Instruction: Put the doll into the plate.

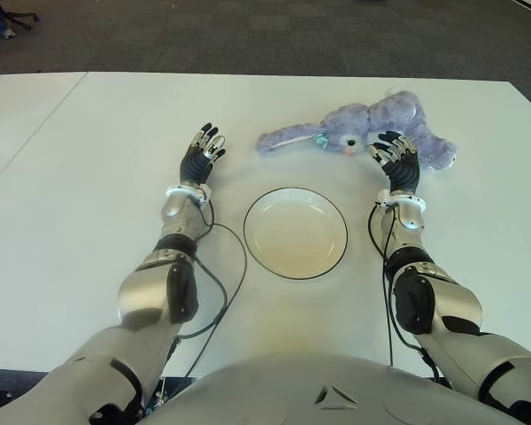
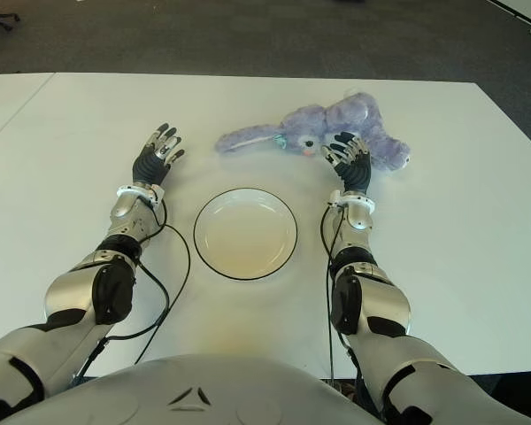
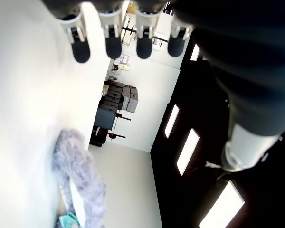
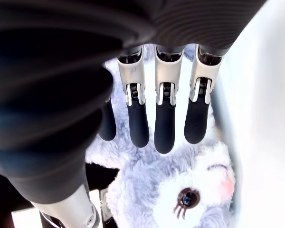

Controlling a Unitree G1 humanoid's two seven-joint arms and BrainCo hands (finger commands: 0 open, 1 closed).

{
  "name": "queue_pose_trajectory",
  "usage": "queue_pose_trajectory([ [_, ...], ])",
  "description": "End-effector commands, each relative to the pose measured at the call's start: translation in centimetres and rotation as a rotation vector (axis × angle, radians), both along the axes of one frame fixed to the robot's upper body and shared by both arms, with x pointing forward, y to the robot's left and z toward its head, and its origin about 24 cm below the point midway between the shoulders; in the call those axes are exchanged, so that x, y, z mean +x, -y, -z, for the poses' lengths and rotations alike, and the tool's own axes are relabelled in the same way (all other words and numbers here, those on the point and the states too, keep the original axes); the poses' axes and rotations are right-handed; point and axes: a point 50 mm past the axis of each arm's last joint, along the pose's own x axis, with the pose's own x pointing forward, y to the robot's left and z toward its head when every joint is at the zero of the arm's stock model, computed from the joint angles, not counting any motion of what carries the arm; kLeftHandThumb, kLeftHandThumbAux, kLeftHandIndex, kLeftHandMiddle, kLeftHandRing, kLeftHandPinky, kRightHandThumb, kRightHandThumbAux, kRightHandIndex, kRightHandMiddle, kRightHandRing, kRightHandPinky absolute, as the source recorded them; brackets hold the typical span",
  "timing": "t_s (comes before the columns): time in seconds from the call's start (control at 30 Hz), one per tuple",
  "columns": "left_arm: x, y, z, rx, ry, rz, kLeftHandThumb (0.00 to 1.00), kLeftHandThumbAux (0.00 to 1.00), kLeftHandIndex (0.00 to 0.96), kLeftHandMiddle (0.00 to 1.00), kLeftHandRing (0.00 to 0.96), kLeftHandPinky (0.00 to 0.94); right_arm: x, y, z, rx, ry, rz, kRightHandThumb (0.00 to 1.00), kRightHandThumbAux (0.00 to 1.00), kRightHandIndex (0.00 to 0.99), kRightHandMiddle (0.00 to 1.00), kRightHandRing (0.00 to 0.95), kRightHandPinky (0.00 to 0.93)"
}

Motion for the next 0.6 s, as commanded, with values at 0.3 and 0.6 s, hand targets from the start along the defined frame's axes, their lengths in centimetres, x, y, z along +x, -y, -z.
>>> queue_pose_trajectory([
  [0.3, -9.4, 1.0, 10.0, -0.130, -0.479, -0.049, 0.086, 0.646, 0.088, 0.090, 0.072, 0.117, -11.5, -5.3, 8.9, 0.134, -0.131, 0.205, 0.278, 0.816, 0.273, 0.354, 0.372, 0.413],
  [0.6, -9.4, 0.9, 10.0, -0.141, -0.481, -0.051, 0.095, 0.656, 0.082, 0.087, 0.071, 0.112, -10.8, -6.5, 6.4, 0.201, 0.094, 0.324, 0.401, 0.774, 0.325, 0.389, 0.412, 0.432],
])
